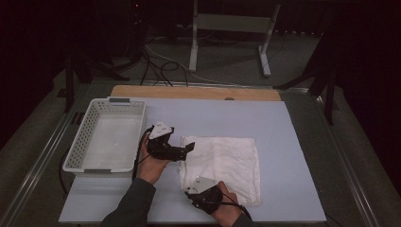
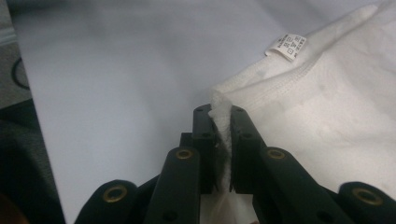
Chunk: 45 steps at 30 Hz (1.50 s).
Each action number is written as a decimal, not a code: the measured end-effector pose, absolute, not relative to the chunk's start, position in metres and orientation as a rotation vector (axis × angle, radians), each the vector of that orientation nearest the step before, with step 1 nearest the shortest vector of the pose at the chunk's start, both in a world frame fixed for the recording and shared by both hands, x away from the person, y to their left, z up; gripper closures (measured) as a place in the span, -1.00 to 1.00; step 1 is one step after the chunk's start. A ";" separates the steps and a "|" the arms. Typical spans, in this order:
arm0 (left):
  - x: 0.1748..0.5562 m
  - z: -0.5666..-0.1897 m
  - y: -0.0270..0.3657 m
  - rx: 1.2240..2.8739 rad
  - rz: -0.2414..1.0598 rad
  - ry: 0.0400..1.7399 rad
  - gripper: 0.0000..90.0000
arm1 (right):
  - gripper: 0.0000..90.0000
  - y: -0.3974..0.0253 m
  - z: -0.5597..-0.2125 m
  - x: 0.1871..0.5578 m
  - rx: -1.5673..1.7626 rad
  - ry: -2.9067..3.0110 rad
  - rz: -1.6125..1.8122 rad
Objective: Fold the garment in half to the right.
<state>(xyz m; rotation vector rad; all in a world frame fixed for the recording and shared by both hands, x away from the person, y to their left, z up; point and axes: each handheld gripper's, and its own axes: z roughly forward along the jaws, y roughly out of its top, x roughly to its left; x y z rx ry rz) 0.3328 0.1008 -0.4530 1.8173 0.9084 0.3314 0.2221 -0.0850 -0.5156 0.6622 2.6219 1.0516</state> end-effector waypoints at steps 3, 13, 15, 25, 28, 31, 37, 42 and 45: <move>0.336 -0.458 0.098 1.828 0.330 0.909 -0.99 | 0.86 -0.090 -0.515 0.222 0.696 2.634 1.082; 0.350 -0.472 0.090 1.795 0.339 0.929 -0.99 | 0.85 -0.105 -0.506 0.219 0.742 2.614 1.119; 0.352 -0.473 0.089 1.796 0.342 0.931 -0.99 | 0.86 -0.107 -0.506 0.220 0.740 2.610 1.123; 0.368 -0.490 0.089 1.824 0.370 0.964 -0.99 | 0.85 -0.121 -0.502 0.225 0.803 2.582 1.118; 0.370 -0.492 0.089 1.824 0.368 0.972 -0.99 | 0.85 -0.123 -0.502 0.225 0.804 2.580 1.121; 0.377 -0.500 0.091 1.846 0.384 1.010 -0.99 | 0.85 -0.128 -0.500 0.227 0.823 2.570 1.123; 0.383 -0.508 0.092 1.850 0.389 1.059 -0.98 | 0.84 -0.134 -0.498 0.230 0.842 2.562 1.128; 0.387 -0.511 0.092 1.886 0.367 1.117 -0.81 | 0.84 -0.137 -0.496 0.230 0.849 2.562 1.132; 0.387 -0.512 0.091 1.906 0.347 1.120 -0.64 | 0.84 -0.139 -0.496 0.230 0.847 2.559 1.130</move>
